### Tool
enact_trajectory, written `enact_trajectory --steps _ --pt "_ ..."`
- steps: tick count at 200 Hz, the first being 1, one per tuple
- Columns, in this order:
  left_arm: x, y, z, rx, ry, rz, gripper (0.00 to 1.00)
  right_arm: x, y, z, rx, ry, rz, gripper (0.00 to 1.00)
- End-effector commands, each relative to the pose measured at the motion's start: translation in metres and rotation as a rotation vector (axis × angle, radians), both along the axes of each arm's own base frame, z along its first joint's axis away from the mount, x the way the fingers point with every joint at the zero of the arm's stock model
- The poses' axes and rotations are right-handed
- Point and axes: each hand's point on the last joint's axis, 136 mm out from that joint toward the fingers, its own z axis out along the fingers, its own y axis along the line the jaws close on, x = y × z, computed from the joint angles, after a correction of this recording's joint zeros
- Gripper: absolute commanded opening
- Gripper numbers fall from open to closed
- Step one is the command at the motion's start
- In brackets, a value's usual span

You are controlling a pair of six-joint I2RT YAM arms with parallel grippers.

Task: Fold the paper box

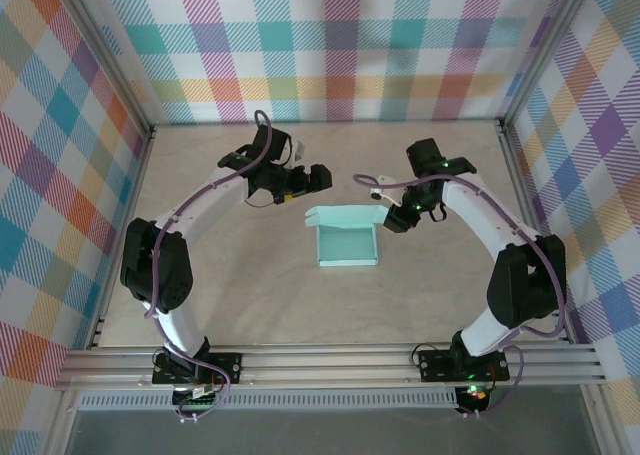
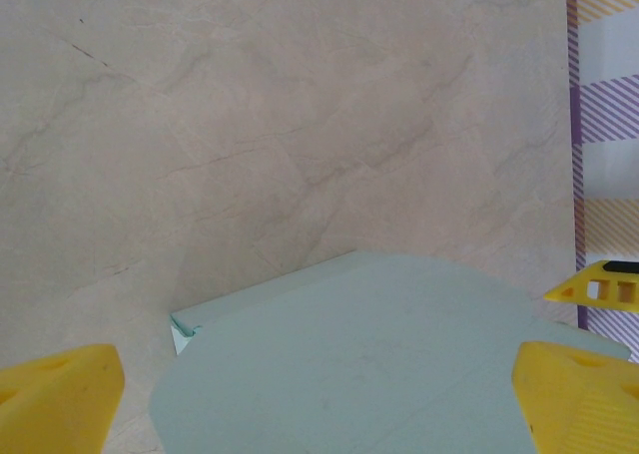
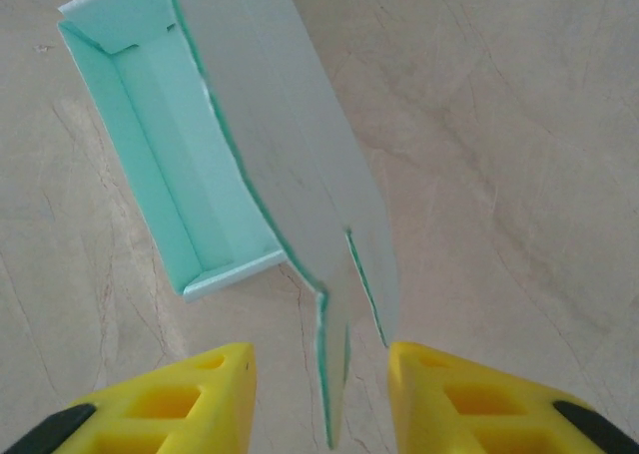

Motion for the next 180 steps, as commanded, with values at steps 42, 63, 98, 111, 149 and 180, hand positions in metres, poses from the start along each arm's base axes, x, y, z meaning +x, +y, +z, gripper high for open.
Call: enact_trajectory --steps 42,63,98,111,149,180 --pt "-0.007 0.004 -0.005 0.009 0.022 -0.019 1.00 0.016 0.007 -0.002 0.001 -0.025 0.012 0.34" --pt "-0.007 0.004 -0.006 0.010 0.022 -0.020 1.00 0.018 0.009 -0.002 0.008 -0.026 0.012 0.29" --pt "-0.007 0.005 -0.006 0.009 0.023 -0.020 1.00 0.018 0.010 -0.005 0.011 -0.011 0.015 0.18" --pt "-0.007 0.005 -0.006 0.010 0.024 -0.019 1.00 0.017 0.010 -0.007 0.009 -0.006 0.014 0.12" --pt "-0.007 0.006 -0.002 0.013 0.001 -0.027 1.00 0.018 0.009 -0.007 0.003 -0.006 0.007 0.00" --pt "-0.007 0.009 0.023 -0.007 -0.165 -0.059 1.00 0.016 0.009 -0.006 0.009 -0.005 0.008 0.00"
